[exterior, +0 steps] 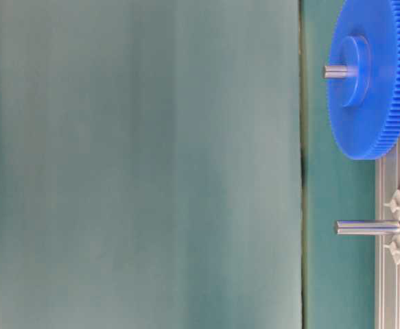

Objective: Insert the small gear onto the shaft.
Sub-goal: 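Move the left gripper toward the small blue gear on the table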

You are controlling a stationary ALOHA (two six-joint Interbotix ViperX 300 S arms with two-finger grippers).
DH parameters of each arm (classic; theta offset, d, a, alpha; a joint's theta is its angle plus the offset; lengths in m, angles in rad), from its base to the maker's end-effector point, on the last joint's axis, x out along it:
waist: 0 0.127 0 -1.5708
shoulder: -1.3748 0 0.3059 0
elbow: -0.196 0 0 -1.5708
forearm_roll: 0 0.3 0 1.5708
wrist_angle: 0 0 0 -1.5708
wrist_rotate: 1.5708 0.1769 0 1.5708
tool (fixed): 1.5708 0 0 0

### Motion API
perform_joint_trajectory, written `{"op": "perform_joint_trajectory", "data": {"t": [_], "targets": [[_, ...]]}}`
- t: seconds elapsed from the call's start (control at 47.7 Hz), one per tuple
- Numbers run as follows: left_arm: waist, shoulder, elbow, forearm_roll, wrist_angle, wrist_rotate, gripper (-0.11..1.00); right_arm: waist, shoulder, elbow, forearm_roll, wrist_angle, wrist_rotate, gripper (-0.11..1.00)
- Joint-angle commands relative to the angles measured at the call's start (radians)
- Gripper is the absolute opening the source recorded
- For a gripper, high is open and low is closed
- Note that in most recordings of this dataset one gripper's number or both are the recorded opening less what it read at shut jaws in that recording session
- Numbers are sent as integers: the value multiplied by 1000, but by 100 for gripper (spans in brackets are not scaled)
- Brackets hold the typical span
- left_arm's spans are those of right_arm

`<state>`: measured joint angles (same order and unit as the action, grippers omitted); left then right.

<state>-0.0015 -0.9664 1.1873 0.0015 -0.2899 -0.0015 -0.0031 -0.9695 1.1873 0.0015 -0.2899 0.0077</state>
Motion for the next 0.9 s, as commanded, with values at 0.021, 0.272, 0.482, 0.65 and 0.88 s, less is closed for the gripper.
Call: {"op": "perform_joint_trajectory", "data": {"t": [0.021, 0.272, 0.482, 0.65, 0.88], "targets": [[-25, 28, 9, 12, 28, -41, 10, -8, 15, 11, 9, 2, -3, 16], [-37, 43, -15, 14, 141, -115, 1, -11, 14, -6, 35, 133, 29, 5], [-43, 51, -40, 15, 204, -115, 0, -12, 23, -14, 35, 227, 38, 3], [-57, 87, -84, 14, 265, -114, 0, -12, 48, -21, 35, 279, 58, 3], [-74, 175, -176, 15, 408, -117, 0, -20, 98, -32, 35, 383, 69, 3]]}}
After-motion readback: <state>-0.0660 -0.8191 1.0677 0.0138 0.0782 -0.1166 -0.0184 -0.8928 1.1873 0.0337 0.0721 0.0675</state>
